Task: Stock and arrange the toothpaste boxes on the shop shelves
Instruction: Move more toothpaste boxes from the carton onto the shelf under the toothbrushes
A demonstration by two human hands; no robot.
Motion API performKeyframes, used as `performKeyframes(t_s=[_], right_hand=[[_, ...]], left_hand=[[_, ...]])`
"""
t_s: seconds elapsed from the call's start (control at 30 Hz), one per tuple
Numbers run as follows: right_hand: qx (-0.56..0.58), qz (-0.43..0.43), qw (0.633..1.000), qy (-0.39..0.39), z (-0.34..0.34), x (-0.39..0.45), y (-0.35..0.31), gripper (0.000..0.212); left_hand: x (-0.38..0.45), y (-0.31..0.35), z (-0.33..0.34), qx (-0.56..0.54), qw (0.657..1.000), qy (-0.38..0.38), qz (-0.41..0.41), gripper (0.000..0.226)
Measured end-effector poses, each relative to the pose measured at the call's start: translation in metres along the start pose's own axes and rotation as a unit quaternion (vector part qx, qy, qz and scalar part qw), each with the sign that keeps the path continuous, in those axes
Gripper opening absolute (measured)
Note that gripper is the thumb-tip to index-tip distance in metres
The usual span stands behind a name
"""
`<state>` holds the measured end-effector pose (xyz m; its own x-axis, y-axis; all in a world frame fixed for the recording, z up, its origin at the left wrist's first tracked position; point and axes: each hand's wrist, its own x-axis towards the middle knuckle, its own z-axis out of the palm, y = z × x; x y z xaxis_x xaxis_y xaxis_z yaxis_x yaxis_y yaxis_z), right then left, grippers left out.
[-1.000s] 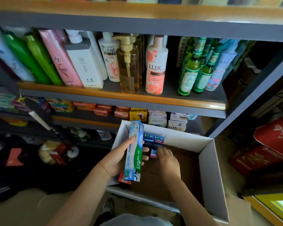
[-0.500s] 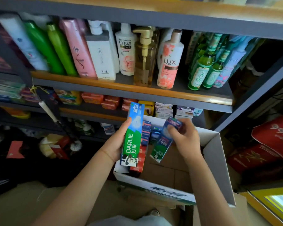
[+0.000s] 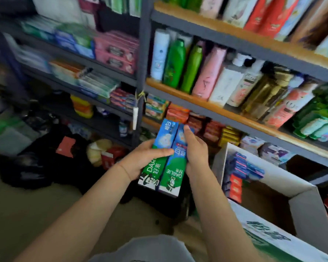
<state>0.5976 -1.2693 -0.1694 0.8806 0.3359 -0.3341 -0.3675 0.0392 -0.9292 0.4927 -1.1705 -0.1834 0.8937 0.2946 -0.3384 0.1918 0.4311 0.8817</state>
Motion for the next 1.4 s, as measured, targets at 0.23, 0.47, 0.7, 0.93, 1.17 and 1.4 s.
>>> performKeyframes(t_s=[0.23, 0.47, 0.7, 0.93, 1.17, 1.4], right_hand=[[-0.147, 0.111, 0.963, -0.198, 0.135, -0.035, 0.036, 0.033], [0.017, 0.203, 0.944, -0.260, 0.221, -0.014, 0.049, 0.063], [0.132, 0.211, 0.914, -0.320, 0.328, 0.063, 0.064, 0.063], [0.125, 0.284, 0.896, -0.319, 0.448, 0.146, 0.063, 0.063], [0.002, 0.252, 0.920, -0.302, 0.528, 0.178, 0.044, 0.065], [-0.203, 0.074, 0.945, -0.245, 0.591, 0.201, 0.030, 0.043]], left_hand=[[-0.055, 0.024, -0.127, 0.002, 0.991, 0.128, 0.044, 0.028], [-0.058, 0.043, -0.212, -0.169, 0.967, 0.186, 0.052, 0.020], [-0.006, 0.089, -0.306, -0.169, 0.956, 0.235, 0.050, 0.041], [0.069, 0.165, -0.382, -0.165, 0.955, 0.236, 0.066, 0.019], [0.111, 0.205, -0.440, -0.165, 0.953, 0.244, 0.071, 0.033], [0.143, 0.245, -0.515, -0.140, 0.968, 0.177, 0.109, 0.039]])
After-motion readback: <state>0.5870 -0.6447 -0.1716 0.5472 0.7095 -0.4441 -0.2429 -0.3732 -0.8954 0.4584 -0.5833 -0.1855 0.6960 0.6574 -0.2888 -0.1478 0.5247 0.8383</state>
